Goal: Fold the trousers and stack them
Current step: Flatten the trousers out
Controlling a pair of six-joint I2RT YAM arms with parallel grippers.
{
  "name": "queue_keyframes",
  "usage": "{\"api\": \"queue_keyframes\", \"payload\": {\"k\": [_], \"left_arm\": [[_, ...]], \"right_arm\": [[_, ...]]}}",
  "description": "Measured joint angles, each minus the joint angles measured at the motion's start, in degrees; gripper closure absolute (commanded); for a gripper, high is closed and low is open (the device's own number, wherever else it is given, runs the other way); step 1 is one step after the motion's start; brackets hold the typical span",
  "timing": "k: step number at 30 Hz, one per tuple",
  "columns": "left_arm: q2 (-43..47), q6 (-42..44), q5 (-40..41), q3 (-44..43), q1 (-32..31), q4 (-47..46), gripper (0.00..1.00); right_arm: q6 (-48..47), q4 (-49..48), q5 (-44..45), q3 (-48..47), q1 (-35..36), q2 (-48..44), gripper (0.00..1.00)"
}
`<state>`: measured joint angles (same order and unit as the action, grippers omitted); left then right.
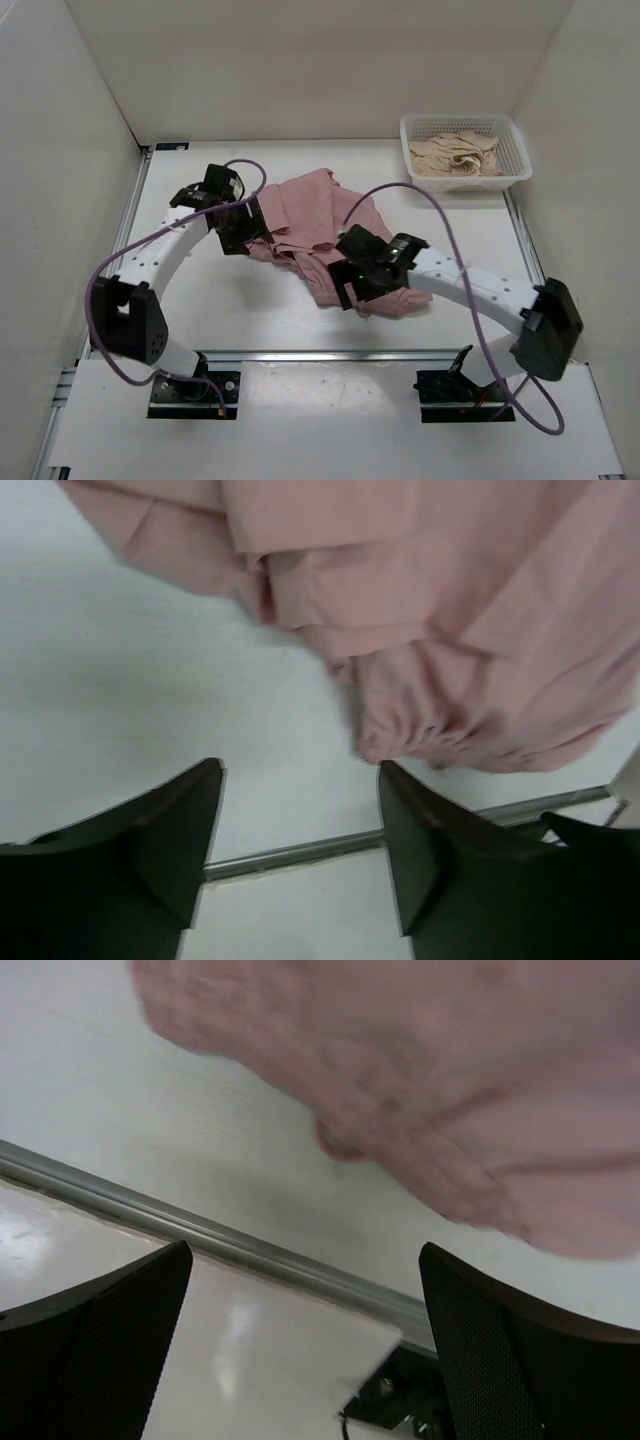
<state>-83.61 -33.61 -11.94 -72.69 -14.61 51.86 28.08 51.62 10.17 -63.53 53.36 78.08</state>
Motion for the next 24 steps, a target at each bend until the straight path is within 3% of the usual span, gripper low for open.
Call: {"api": "queue_keyframes", "payload": {"k": [5,6,9,13,14,15,20,24], "left_arm": [[-2.99,-0.68,-1.03,4.61,3.52,-1.29,0.13],[-2.19,-0.66,-1.05,4.7,5.27,-1.36,0.08],[2.36,-0.44,-1.03,4.7,10.27,-2.05,0.08],[9.42,-0.04,-1.22,4.68,14.14,-2.14,0.08],[10.51,0.02,-1.42,4.68,14.23,-2.1,0.08],[11.23,0.17,-1.7,4.68,14.23,-1.97,0.08],[11.69,1.25,-2.47,4.68,14.12,-0.48,0.08],[11.69,1.75,-2.56,4.26,14.12,0.83,0.08]], "right_arm": [[1.09,-9.2,-0.46,-6.01,5.42,13.68,0.01],[1.44,-10.32,0.0,-7.74,6.03,16.85,0.01],[2.78,-13.05,2.91,-12.59,6.97,25.59,0.17],[5.25,-14.64,7.67,-17.16,6.16,34.27,0.73],[5.64,-14.58,8.52,-17.53,5.81,35.43,0.95],[6.23,-14.4,9.22,-17.9,5.31,36.37,1.0],[6.78,-12.26,11.96,-17.92,4.24,32.41,1.0],[2.86,-9.18,12.55,-17.59,3.04,16.74,1.0]]}}
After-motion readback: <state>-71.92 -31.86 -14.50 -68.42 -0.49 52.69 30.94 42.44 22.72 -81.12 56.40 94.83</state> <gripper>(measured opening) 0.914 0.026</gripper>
